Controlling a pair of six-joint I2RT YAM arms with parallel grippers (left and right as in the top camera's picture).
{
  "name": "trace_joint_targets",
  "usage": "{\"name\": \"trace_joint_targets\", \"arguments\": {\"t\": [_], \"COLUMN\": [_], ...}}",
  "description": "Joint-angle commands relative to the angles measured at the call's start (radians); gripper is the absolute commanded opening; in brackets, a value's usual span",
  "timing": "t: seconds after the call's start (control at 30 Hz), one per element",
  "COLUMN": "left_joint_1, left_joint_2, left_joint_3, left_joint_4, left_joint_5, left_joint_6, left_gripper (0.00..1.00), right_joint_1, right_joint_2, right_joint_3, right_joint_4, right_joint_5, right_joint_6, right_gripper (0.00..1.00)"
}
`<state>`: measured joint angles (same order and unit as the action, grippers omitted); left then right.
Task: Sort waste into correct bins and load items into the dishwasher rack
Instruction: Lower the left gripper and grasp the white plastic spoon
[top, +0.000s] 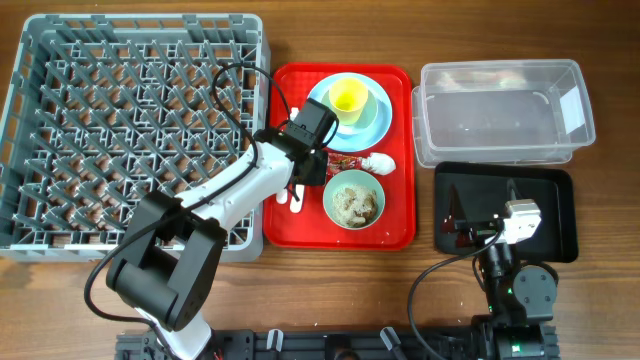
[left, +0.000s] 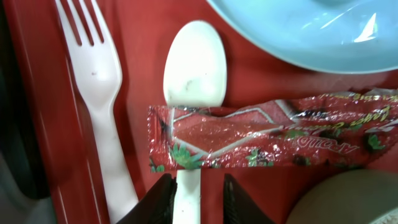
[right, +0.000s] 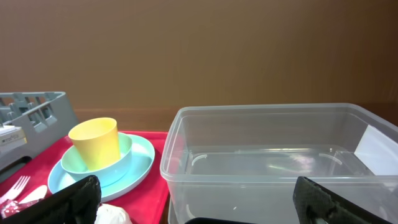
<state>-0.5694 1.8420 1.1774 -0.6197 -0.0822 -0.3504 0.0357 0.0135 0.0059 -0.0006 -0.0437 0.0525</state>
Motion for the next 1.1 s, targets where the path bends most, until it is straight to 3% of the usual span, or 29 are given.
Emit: {"name": "trace_joint_targets", "arguments": {"t": [0.0,0.23,0.47,0.57,0.63,1.07], "left_joint_1": [-0.002,-0.002,-0.002,-0.002,-0.002,-0.002], "left_joint_2": [0.016,0.071,0.072,0.072,0.072,0.072], "left_joint_3": [-0.003,-0.003,-0.003,-0.003,-0.005,-0.042], "left_joint_4": [0.019,0.037,0.045,0.043,0.040,0.075], "left_joint_5": [-0.017,-0.022,-0.025,-0.025,-0.025,-0.025], "left_joint_6": [0.002,0.003,0.003,0.002,0.002,0.002], "left_gripper": [0.25,0.34,0.33,0.23,0.21,0.29], "right_joint_1": [-0.005,-0.005,-0.005,-0.005,-0.005,-0.005], "right_joint_2": [-0.004,-0.004,-0.004,-0.004,-0.004,-0.004], "right_joint_3": [-0.001,-0.001,-0.001,-0.001,-0.001,-0.001], "right_joint_4": [0.003,0.003,0.003,0.003,0.003,0.003], "right_joint_5": [0.010,0.009,0.009,0.009,0.009,0.009], "right_joint_6": [0.007,0.007,0.007,0.007,0.007,0.007], "right_gripper": [1.00,1.00,1.00,1.00,1.00,1.00]}}
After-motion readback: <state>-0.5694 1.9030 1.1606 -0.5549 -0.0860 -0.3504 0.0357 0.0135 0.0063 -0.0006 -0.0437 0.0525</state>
